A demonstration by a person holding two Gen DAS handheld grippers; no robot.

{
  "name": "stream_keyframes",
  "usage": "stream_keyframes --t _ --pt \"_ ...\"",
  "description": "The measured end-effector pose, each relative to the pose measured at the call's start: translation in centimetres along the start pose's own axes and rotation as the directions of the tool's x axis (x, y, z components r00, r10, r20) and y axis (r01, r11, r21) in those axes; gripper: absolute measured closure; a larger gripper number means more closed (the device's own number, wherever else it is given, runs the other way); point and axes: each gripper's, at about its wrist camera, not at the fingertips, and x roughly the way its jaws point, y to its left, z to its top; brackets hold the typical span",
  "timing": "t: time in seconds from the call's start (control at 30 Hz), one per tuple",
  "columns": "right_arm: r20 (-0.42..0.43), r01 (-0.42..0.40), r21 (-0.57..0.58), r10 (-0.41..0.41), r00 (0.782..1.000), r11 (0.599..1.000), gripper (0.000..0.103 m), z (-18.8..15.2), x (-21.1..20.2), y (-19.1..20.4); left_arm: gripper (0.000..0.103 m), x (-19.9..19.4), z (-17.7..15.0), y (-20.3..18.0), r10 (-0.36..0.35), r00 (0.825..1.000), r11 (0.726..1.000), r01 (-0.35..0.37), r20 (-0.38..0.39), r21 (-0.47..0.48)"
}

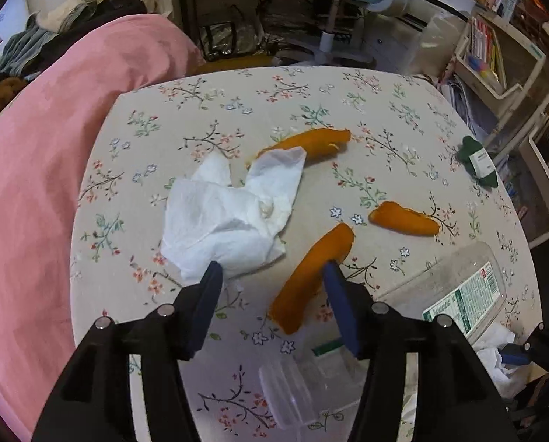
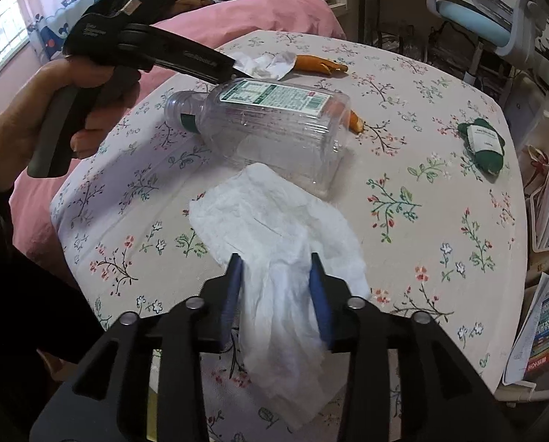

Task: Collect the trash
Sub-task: 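Close the left gripper on the orange peel, then carry the tissue and orange peel to the yellow bucket and release both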

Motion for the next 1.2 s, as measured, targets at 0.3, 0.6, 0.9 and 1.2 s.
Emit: stream_keyframes --t 0.3,0.6,0.9,1.2 --pt "-0.022 0.014 -0.054 -0.015 1.000 0.998 0.066 -0.4 0.7 1.0 0.058 0.9 -0.5 -0.8 -0.130 0.990 0.991 0.129 -0.053 -0.019" --pt "-0.024 0.003 -0.055 -0.005 1.000 0.998 0.067 -0.7 0.5 1.2 0.081 0.7 -0.9 0.9 -0.189 0.981 0.974 0.183 -0.033 -0.136" --pt "-0.022 -0.001 -0.062 -0.001 1.000 0.998 0.070 -0.7 0.5 1.4 0.082 0.9 -0.6 -0.8 -0.081 0.997 0.994 0.080 -0.009 -0.077" --pt "-0.008 -0.071 -0.013 0.070 0.997 0.997 0.098 -0.1 0.2 0.6 0.090 -2.5 0.1 0.4 -0.090 0.989 0.988 0.104 0.120 -0.118"
